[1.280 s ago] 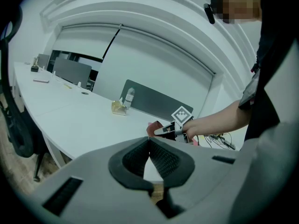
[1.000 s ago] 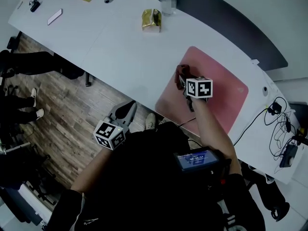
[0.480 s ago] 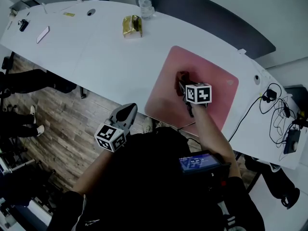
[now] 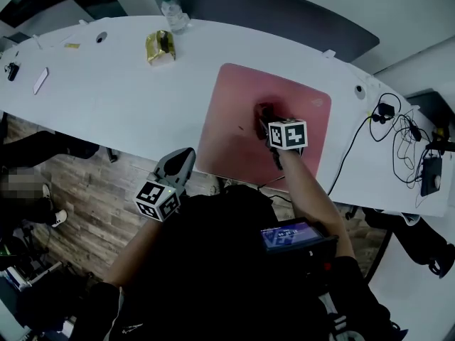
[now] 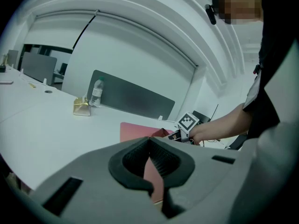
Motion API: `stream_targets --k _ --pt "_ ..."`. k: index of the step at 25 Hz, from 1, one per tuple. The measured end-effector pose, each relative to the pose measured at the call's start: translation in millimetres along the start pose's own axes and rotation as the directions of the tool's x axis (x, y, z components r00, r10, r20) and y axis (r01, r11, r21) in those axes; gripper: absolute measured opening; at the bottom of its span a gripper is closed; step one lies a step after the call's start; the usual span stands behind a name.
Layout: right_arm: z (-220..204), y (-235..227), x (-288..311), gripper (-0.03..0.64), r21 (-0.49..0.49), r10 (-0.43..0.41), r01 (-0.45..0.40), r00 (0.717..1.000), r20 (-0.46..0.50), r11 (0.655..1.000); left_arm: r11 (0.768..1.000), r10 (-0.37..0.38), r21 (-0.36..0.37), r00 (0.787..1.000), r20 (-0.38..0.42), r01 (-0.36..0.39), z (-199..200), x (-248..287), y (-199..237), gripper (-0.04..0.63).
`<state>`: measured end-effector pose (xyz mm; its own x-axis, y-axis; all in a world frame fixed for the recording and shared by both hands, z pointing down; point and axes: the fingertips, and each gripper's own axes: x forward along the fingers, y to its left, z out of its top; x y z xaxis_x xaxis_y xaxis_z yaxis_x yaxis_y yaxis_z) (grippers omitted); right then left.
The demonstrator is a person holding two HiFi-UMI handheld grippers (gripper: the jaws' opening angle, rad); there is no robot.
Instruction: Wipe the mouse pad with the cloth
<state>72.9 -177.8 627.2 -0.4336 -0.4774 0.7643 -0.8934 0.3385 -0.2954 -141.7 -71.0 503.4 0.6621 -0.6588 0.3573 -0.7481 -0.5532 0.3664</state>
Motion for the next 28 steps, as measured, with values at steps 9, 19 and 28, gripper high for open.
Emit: stream_targets --k 9,19,28 --pt "-19 -39 -29 0.118 0.044 -0.066 0.066 0.998 0.007 0.997 0.998 -0.066 0.022 0.997 -0.025 0.067 4 26 -17 0.008" --pt "-39 -86 -62 0.118 0.077 -0.165 0.164 0.986 0.007 0.983 0.990 -0.128 0.045 0.991 -0.047 0.130 8 53 -33 0.008" --pt "-57 -128 -94 0.118 0.130 -0.242 0.236 0.970 0.026 0.963 0.982 -0.170 0.073 0.983 -0.064 0.174 11 74 -52 0.008"
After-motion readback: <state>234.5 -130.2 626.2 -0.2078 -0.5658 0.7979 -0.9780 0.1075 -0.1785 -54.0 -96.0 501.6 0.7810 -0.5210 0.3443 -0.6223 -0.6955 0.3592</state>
